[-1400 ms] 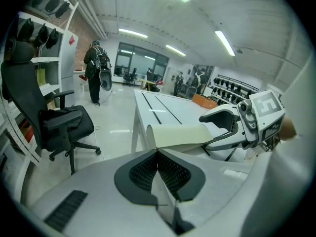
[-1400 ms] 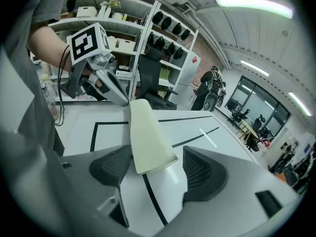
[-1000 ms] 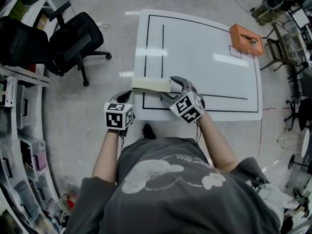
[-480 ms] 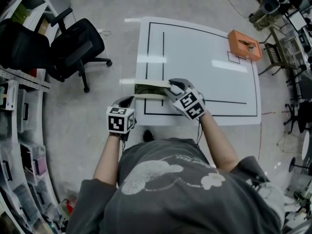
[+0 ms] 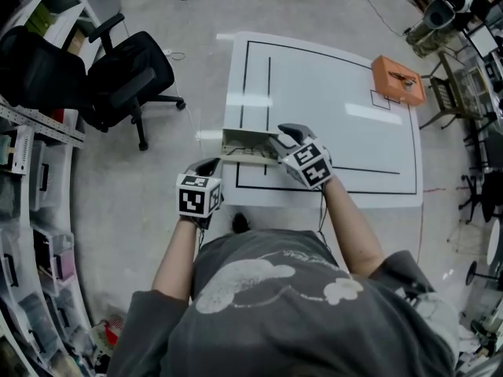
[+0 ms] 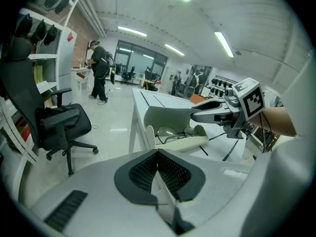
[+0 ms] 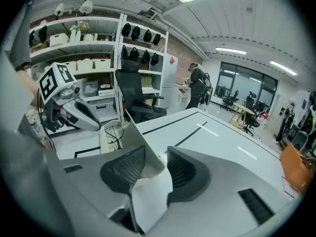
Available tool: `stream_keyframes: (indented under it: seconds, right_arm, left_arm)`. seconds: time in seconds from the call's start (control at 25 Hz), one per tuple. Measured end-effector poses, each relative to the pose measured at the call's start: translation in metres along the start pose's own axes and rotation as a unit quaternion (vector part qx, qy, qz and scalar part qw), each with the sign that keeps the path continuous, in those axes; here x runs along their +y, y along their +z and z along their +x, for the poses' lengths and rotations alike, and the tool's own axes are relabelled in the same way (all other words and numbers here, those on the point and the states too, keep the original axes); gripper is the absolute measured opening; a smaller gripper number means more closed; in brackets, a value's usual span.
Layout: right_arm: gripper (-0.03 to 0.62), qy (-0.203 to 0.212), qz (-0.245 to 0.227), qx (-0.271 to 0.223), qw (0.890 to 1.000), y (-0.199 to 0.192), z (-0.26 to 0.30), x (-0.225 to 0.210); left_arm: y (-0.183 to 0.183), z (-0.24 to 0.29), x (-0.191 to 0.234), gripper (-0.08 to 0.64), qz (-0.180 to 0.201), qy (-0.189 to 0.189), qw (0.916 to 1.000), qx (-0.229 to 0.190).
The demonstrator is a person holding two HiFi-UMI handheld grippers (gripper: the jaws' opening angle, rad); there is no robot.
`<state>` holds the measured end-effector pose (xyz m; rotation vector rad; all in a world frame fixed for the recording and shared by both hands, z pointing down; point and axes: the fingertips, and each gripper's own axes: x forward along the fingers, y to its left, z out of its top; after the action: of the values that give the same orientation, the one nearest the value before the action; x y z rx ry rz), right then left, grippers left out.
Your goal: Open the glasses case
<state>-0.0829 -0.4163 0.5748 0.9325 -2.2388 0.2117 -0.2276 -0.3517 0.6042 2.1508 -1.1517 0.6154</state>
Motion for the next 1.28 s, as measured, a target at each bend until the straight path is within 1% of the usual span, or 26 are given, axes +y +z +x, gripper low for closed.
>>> stream_keyframes:
  seconds: [0.12,0.2,0.36,0.48,0.76,0.88,1.04,1.28]
  right_arm:
    - [0.161,-0.005,0.004,-0.012,1.0,0.001,-0.009,0.001]
    - [0.167,-0.007,0.002,-0.019,1.0,0.0,-0.02,0.002]
    - [0.167,-0.02,0.005,-0.039,0.999,-0.005,-0.052,-0.003]
    - [0.163,-0.035,0.012,-0.06,0.998,-0.009,-0.082,-0.01]
    - [0.094,-0.072,0.031,-0.103,0.992,-0.03,-0.156,-0.029]
    - [0.045,-0.082,0.043,-0.118,0.989,-0.042,-0.186,-0.034]
    - [0.005,-0.087,0.049,-0.131,0.986,-0.064,-0.222,-0.035]
    - [0.002,-0.078,0.049,-0.146,0.985,-0.102,-0.273,-0.023]
  left_arm:
    - [0.003,-0.004,0.0,0.003,0.003,0.013,0.9999,-0.01]
    - [0.007,-0.01,-0.002,0.003,0.003,0.021,0.9996,-0.017]
    - [0.016,-0.026,-0.014,0.003,-0.002,0.032,0.9987,-0.039]
    - [0.023,-0.038,-0.032,0.003,0.001,0.04,0.9976,-0.057]
    - [0.039,-0.066,-0.099,0.003,0.005,0.048,0.9923,-0.114]
    - [0.038,-0.076,-0.132,0.003,0.01,0.047,0.9903,-0.13]
    - [0.031,-0.085,-0.171,0.003,0.014,0.05,0.988,-0.146]
    - [0.009,-0.103,-0.224,0.003,0.011,0.065,0.9846,-0.162]
